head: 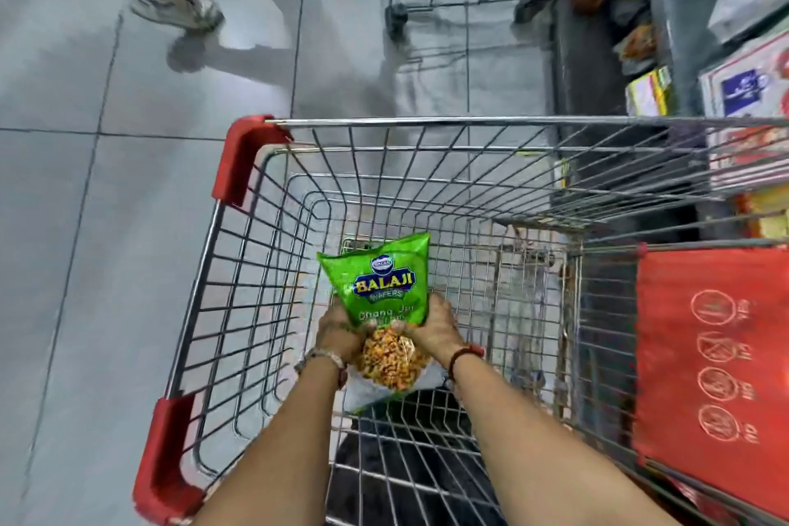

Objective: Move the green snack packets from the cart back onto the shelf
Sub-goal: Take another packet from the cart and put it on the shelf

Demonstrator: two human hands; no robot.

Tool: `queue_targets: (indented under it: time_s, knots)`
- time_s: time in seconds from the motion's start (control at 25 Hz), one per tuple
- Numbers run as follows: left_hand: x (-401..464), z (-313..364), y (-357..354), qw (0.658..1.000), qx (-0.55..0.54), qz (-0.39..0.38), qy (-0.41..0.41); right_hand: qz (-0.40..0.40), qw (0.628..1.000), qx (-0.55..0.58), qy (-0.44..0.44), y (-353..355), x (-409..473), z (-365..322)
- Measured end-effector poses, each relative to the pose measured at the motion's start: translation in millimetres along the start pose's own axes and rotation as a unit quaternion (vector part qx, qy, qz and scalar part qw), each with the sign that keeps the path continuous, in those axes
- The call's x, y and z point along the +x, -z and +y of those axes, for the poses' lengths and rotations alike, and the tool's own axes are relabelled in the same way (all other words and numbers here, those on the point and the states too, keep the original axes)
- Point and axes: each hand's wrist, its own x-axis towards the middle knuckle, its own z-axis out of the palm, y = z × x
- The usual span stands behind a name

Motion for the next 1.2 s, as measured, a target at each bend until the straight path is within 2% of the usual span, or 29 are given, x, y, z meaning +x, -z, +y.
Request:
queue_targets:
  time_s: [0.12,0.2,0.36,0.52,0.72,0.84,0.96,1.08,1.2]
  knots:
    - [-13.9,25.4,0.0,0.997,-0.074,-0.025,-0.004,0.022,0.997,0.08,0.003,24.8,-20.5,-9.7]
    - [-24.3,51.4,-1.2,0.994,-0.09,-0.053,-0.029,0.066,0.989,0.131,0.03,50.6,-39.5,-15.4]
    - [-59.1,118.0,-16.0,0.982,-0.051,-0.108,-0.144,0.158,0.969,0.172,0.077,110.5,-82.2,-19.9]
    - [-129.2,184.3,-48.7,0.948,0.006,-0.145,-0.284,0.273,0.928,0.222,0.12,180.7,-140.9,-6.5]
    - [-251.7,243.3,-111.7,0.882,0.023,-0.172,-0.438,0.411,0.859,0.233,0.198,268.7,-258.2,34.2]
    - [-355.1,257.6,-168.4,0.816,0.033,-0.212,-0.536,0.491,0.804,0.252,0.221,316.6,-366.2,86.4]
    - [-455.1,251.7,-232.5,0.757,0.034,-0.254,-0.602,0.575,0.751,0.259,0.195,343.6,-467.1,155.8]
    - [-537.4,234.4,-296.0,0.702,0.04,-0.3,-0.645,0.659,0.682,0.265,0.175,349.6,-547.5,225.9]
    - [-607.8,204.2,-364.3,0.649,0.074,-0.367,-0.663,0.726,0.62,0.28,0.106,336.2,-619.5,296.4]
